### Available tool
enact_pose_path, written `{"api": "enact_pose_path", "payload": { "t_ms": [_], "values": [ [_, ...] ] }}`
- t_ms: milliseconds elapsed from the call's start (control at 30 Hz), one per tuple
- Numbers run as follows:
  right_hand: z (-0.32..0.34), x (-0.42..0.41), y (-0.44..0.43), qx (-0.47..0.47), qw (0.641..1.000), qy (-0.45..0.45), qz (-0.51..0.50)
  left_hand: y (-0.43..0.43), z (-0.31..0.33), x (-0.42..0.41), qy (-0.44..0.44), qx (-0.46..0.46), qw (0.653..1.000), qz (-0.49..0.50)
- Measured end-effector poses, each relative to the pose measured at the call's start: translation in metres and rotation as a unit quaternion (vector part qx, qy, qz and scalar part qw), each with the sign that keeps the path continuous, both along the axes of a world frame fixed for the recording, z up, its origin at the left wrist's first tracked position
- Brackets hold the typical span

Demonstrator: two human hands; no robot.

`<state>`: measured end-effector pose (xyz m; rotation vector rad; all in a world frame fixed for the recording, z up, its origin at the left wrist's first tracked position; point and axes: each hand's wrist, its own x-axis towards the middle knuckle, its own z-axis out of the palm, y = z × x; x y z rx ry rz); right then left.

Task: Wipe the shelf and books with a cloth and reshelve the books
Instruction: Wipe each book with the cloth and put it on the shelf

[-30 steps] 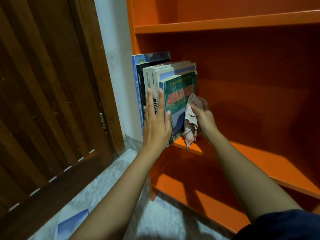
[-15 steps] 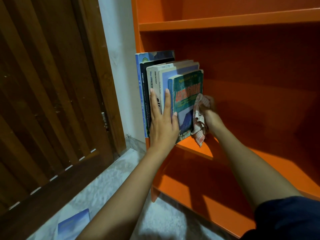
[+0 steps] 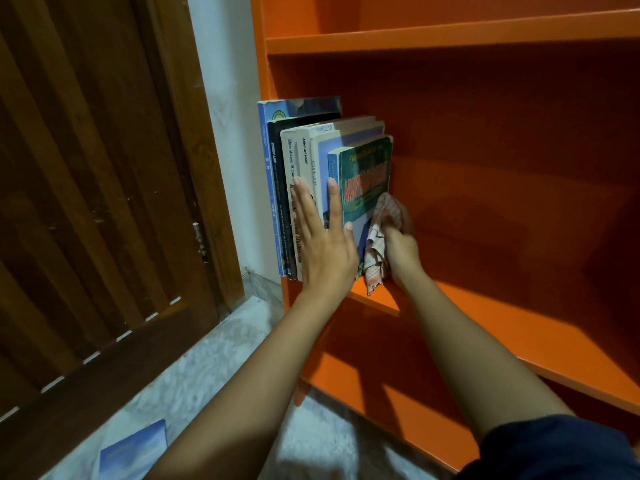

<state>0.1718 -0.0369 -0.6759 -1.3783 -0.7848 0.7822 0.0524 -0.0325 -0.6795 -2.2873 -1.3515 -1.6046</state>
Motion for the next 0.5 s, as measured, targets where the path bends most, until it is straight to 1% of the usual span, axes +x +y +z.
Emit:
{"api": "enact_pose_path", "payload": {
  "t_ms": [100, 200, 333, 500],
  "values": [
    [0.001, 0.001, 0.001, -0.017, 1.000, 0.006, 0.008, 0.003, -0.001, 0.000, 0.011, -0.002, 1.000, -0.011],
    [-0.001, 0.005, 0.002, -0.001, 1.000, -0.002, 0.014, 0.002, -0.002, -0.002, 0.017, -0.006, 1.000, -0.013],
    [-0.002, 0.005, -0.002, 0.012, 1.000, 0.015, 0.015, -0.001, -0.001, -0.005, 0.009, -0.001, 1.000, -0.022],
    [0.003, 0.006, -0.012, 0.107, 0.994, -0.028, -0.008, -0.005, 0.001, -0.009, 0.005, -0.006, 0.999, -0.040]
  ]
}}
